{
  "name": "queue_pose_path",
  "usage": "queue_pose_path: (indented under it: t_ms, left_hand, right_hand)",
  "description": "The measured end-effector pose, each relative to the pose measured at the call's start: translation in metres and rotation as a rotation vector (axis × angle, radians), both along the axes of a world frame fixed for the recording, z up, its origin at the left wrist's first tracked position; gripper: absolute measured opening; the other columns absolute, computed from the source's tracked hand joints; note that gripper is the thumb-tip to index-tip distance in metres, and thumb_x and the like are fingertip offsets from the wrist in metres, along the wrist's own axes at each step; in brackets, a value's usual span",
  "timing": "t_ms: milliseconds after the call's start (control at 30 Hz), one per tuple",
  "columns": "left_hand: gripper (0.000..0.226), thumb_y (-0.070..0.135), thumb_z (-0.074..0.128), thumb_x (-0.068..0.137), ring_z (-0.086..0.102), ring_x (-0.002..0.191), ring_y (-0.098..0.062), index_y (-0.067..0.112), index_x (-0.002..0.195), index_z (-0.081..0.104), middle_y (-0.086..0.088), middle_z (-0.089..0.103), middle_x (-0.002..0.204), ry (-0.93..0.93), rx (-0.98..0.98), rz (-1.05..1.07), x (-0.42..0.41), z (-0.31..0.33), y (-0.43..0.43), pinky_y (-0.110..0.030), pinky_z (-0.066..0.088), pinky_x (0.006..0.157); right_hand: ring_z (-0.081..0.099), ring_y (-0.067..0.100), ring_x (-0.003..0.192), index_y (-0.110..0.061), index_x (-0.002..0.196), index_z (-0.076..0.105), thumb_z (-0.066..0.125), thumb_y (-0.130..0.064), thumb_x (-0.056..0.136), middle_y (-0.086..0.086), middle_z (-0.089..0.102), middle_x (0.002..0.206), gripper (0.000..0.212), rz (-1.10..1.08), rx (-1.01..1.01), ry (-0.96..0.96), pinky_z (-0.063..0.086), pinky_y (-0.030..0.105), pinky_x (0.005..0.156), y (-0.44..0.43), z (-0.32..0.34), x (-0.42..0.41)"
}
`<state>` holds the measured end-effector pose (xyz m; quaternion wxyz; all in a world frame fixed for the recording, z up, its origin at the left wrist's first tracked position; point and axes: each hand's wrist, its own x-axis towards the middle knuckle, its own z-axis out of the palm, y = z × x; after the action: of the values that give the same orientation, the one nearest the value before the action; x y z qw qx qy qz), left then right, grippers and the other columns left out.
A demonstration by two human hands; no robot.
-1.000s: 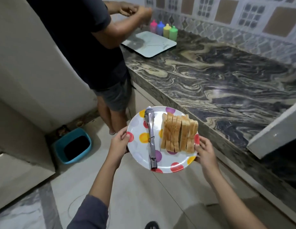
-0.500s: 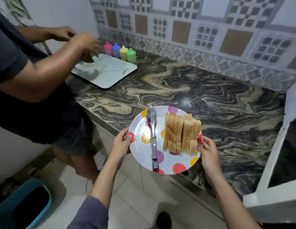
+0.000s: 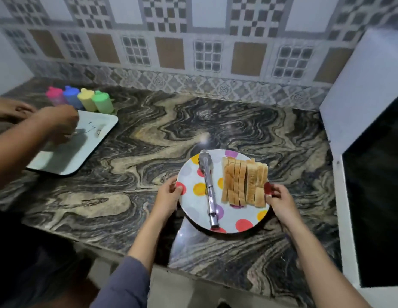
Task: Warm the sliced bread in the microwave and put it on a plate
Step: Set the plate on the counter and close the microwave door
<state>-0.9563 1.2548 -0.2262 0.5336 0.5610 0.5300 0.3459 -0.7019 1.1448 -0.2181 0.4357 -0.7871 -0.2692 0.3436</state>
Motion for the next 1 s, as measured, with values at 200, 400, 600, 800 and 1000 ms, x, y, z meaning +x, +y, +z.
queue_pose_path:
  t_ms: [200,400,600,800,1000]
  left_hand:
    - [0.023,-0.007,0.052,0.084,0.056,0.077,-0.017,0.005,0.1,0.064,-0.007,0.065,0.09,0.153,0.083,-0.115,0.012,0.001,0.014,-0.016,0.045,0.064]
    - [0.017,-0.005,0.05,0.08,0.051,0.072,-0.026,-0.001,0.088,0.064,-0.017,0.061,0.077,0.373,0.148,-0.085,0.026,0.001,0.014,-0.032,0.03,0.058]
    - [0.025,0.0,0.048,0.083,0.045,0.107,-0.038,0.0,0.104,0.062,-0.025,0.05,0.109,0.601,0.178,-0.074,0.033,0.0,0.008,-0.033,0.03,0.087]
    - [0.02,-0.001,0.046,0.082,0.037,0.116,-0.035,0.0,0.097,0.06,-0.02,0.042,0.118,0.585,0.233,-0.123,0.034,0.024,0.002,-0.028,0.024,0.083]
    - [0.034,0.003,0.046,0.089,0.045,0.121,-0.03,-0.002,0.121,0.054,-0.018,0.05,0.126,0.256,0.458,-0.237,0.087,0.091,-0.019,-0.031,0.031,0.102]
  right_hand:
    - [0.056,0.026,0.091,-0.016,0.099,0.054,0.057,-0.004,0.085,0.004,0.058,0.092,0.018,-0.055,-0.089,-0.078,0.047,0.044,0.086,0.001,0.004,0.009]
    - [0.057,0.026,0.078,-0.012,0.1,0.065,0.061,-0.009,0.079,0.015,0.063,0.093,0.022,-0.031,-0.173,-0.242,0.04,0.029,0.057,-0.002,-0.003,0.014]
    - [0.056,0.029,0.09,-0.014,0.106,0.067,0.064,-0.017,0.081,0.009,0.062,0.079,0.025,-0.04,-0.172,-0.316,0.036,0.03,0.068,-0.009,-0.004,0.009]
    - [0.056,0.029,0.102,-0.013,0.113,0.062,0.056,-0.018,0.087,0.013,0.058,0.114,0.027,-0.141,-0.131,-0.291,0.047,0.033,0.084,-0.026,0.025,-0.02]
    - [0.049,0.024,0.113,-0.011,0.123,0.053,0.05,-0.005,0.089,0.008,0.045,0.126,0.035,-0.287,0.174,-0.573,0.04,0.032,0.096,-0.062,0.119,-0.054]
